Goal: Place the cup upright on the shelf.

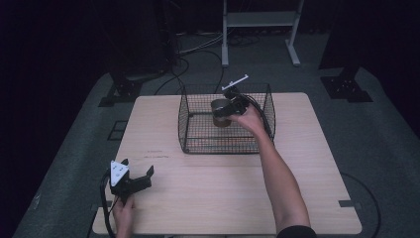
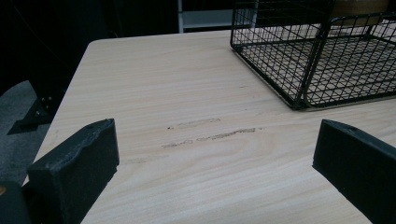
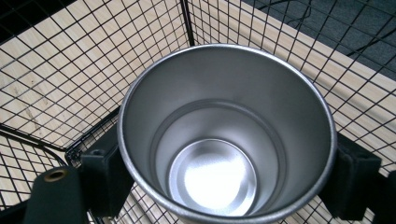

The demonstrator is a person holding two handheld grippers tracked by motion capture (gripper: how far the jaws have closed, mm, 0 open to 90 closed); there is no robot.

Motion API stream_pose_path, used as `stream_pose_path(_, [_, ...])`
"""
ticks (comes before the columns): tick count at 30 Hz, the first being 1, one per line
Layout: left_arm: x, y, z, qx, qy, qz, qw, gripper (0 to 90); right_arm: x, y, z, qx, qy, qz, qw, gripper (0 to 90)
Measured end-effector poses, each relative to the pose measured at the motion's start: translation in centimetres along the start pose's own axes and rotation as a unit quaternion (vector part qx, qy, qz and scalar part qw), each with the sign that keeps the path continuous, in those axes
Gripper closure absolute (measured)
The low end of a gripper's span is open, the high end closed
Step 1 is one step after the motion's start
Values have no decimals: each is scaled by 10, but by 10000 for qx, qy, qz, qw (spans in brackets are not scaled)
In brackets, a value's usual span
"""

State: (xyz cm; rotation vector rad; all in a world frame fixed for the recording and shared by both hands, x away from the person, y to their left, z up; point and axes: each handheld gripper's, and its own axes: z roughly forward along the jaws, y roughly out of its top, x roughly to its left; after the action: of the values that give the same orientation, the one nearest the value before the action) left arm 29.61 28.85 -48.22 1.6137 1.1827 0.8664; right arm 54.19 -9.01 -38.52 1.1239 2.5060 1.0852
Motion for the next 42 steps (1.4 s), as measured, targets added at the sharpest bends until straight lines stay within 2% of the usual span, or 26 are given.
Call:
stream_pose_path(9, [0, 0, 0, -15, 1, -5, 10000, 0, 0, -6, 8, 122, -11, -21, 9999, 177])
stream_pose_path(16, [0, 0, 0, -19, 3, 5, 10000, 0, -2, -9, 14, 188, 41, 68, 9998, 176])
stream_pose_path(23, [0, 0, 0, -29, 4, -16, 10000, 0, 2, -10, 22, 348, 10, -40, 9994, 176])
stream_pose_path(35, [0, 0, 0, -42, 13, -39, 10000, 0, 1, -13, 24, 454, -98, -74, 9989, 174])
stream_pose_path(42, [1, 0, 0, -56, 14, -54, 10000, 0, 2, -14, 26, 464, -82, -108, 9988, 174])
